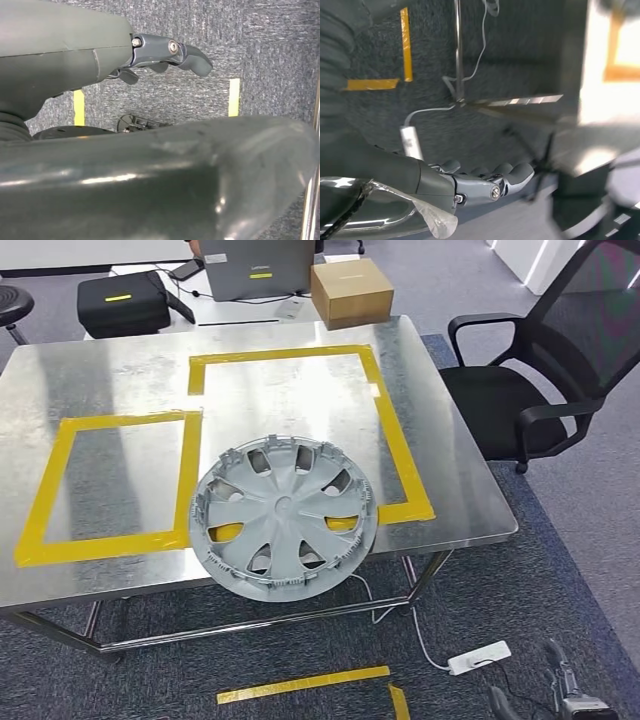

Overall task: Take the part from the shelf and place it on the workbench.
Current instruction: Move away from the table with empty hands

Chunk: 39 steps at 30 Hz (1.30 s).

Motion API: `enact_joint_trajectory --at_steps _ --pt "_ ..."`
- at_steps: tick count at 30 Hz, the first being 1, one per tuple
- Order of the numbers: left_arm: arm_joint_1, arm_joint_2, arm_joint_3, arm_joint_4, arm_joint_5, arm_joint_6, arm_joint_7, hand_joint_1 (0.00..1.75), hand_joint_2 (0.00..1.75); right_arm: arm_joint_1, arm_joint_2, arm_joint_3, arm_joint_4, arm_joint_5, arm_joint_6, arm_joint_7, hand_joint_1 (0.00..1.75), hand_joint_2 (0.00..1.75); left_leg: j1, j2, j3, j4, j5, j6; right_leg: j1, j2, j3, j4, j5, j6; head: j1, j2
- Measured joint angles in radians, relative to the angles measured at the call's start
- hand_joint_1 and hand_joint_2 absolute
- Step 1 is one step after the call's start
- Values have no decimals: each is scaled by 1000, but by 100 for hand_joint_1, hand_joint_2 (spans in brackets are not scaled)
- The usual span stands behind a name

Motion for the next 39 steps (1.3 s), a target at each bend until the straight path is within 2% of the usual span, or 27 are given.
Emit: enact_joint_trajectory --at_steps 2,6,11,16,18,22,24,31,39 --pt "0 0 -4 -5 2 4 0 0 0 -27 2 1 78 -22 -72 7 0 175 0 0 0 0 0 0 0 0 0 0 0 0 0 0" --pt "2 0 -8 -14 -9 26 -1 0 0 -75 6 1 223 -16 -170 26 0 0 0 0 1 0 0 0 0 0 1 0 0 0 0 0" --pt "4 0 -9 -24 -23 44 -5 0 0 -115 11 3 366 -24 -251 48 0 0 0 0 1 0 0 0 0 0 1 0 0 0 0 0" --pt "5 -1 -10 -30 -20 52 -14 0 0 -136 12 7 442 -1 -264 64 0 0 0 0 1 0 0 0 0 0 1 0 -1 -1 0 0" --pt "-9 1 2 -17 -21 50 -63 0 0 -148 12 7 471 45 -241 55 0 0 0 0 1 0 0 0 0 0 1 0 -1 -1 0 0" --pt "-109 23 135 123 -95 -13 -246 0 0 -203 12 -27 560 168 -190 18 0 0 0 0 3 0 0 -1 0 0 2 0 -1 -1 0 0" --pt "-147 30 212 182 -122 -34 -285 0 0 -225 12 -48 604 199 -186 13 0 0 0 0 4 0 0 -1 0 0 3 1 -1 -1 0 0" --pt "-203 34 369 274 -272 -100 -330 0 0 -278 13 -86 726 380 -147 -31 0 0 0 1 4 0 -1 -1 0 2 3 1 -1 -1 0 0" --pt "-247 33 532 348 -418 -145 -331 0 0 -400 15 -211 947 597 -102 -213 0 0 0 1 4 0 -1 -1 0 2 3 1 -1 -1 0 0"
